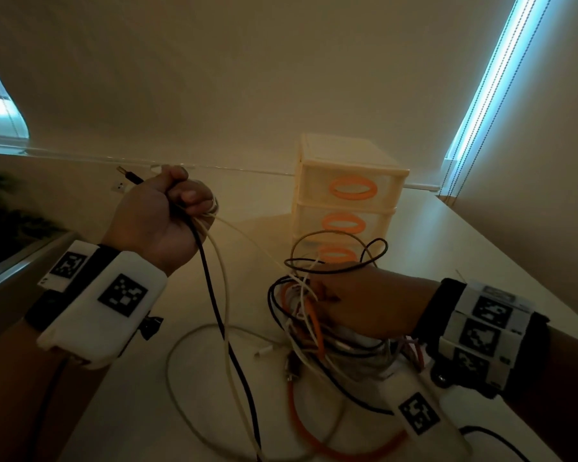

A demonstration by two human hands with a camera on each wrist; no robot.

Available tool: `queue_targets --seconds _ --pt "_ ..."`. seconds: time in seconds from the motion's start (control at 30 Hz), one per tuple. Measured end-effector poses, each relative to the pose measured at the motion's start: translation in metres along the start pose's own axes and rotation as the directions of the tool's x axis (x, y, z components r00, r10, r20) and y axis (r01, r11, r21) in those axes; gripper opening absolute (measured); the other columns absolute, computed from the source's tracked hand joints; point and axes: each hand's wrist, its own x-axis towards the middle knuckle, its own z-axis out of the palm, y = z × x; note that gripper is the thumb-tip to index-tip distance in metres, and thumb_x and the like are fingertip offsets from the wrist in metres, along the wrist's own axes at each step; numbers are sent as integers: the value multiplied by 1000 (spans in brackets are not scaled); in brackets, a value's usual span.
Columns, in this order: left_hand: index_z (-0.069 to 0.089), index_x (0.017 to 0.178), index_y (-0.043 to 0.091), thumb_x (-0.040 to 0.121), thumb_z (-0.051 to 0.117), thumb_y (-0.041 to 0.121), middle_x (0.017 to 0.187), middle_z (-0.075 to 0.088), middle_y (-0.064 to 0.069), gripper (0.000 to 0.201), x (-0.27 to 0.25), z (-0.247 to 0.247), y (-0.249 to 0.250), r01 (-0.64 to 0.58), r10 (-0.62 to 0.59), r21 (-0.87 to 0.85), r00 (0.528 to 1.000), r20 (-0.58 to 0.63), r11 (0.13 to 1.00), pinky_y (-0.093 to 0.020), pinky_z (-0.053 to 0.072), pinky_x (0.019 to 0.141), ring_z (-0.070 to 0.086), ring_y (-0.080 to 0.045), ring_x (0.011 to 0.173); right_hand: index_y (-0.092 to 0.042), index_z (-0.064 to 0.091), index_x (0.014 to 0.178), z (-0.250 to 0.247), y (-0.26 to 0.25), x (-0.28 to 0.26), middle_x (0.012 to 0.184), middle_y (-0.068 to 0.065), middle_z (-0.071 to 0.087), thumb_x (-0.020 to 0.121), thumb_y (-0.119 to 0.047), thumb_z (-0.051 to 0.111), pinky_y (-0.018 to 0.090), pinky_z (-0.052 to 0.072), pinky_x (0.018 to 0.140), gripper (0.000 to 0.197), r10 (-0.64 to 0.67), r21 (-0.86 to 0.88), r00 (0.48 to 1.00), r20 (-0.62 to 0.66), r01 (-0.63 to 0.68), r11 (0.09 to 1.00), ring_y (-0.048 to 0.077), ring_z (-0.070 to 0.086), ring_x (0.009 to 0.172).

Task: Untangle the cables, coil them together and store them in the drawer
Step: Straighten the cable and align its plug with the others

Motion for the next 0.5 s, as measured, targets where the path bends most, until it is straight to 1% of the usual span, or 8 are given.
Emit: queue_targets --seconds 0.07,0.13,0.17,0.23,0.3,0.37,0.4,0.5 --pt "52 66 16 102 36 11 58 29 8 39 2 -3 2 0 0 -5 1000 -20 1000 -19 31 47 35 -7 50 2 61 88 -8 2 -4 85 12 60 102 -13 51 24 42 65 23 69 148 998 -15 -66 987 16 50 70" --pt "52 66 17 101 35 10 57 29 8 39 3 -5 2 2 -2 3 999 -38 1000 -19 31 47 35 -7 50 5 63 96 -20 4 -10 89 14 60 105 -15 46 29 47 71 27 105 293 994 -31 -92 952 22 53 75" --pt "52 65 17 100 36 10 57 29 8 39 4 -6 1 6 -5 7 999 -43 1000 -19 32 47 36 -7 49 5 61 95 -25 5 -13 86 16 57 106 -16 44 27 48 67 30 136 408 988 -72 -95 908 25 51 73" --pt "53 64 16 100 36 10 58 29 8 40 4 -6 -2 16 -15 9 999 -43 1000 -19 32 47 36 -7 49 10 58 93 -33 5 -19 82 21 54 106 -20 43 20 50 59 36 237 688 961 -142 -77 722 28 51 70" --pt "53 64 16 99 37 10 59 28 8 39 5 -7 -4 17 -17 8 999 -42 1000 -19 31 48 36 -7 50 10 60 101 -36 7 -22 91 26 63 103 -23 48 25 57 65 35 232 841 964 -127 -19 540 32 61 77" --pt "53 65 17 99 37 10 60 27 8 38 6 -9 -3 10 -9 1 999 -46 1000 -19 31 48 35 -7 50 2 65 108 -34 12 -22 100 25 69 97 -24 56 30 61 66 29 234 916 967 -99 -3 401 31 67 79" --pt "53 65 17 99 37 10 61 27 8 39 6 -10 -1 6 -6 -1 999 -49 1000 -19 31 47 35 -7 50 -2 66 107 -32 14 -22 101 23 70 91 -23 60 31 60 64 27 256 924 961 -107 1 382 29 68 78" --pt "53 63 17 101 36 11 61 27 8 42 8 -11 0 13 -13 2 998 -56 1000 -19 31 47 36 -7 50 -3 64 102 -27 21 -24 92 17 72 81 -19 67 27 58 62 27 331 887 927 -178 5 462 25 69 75"
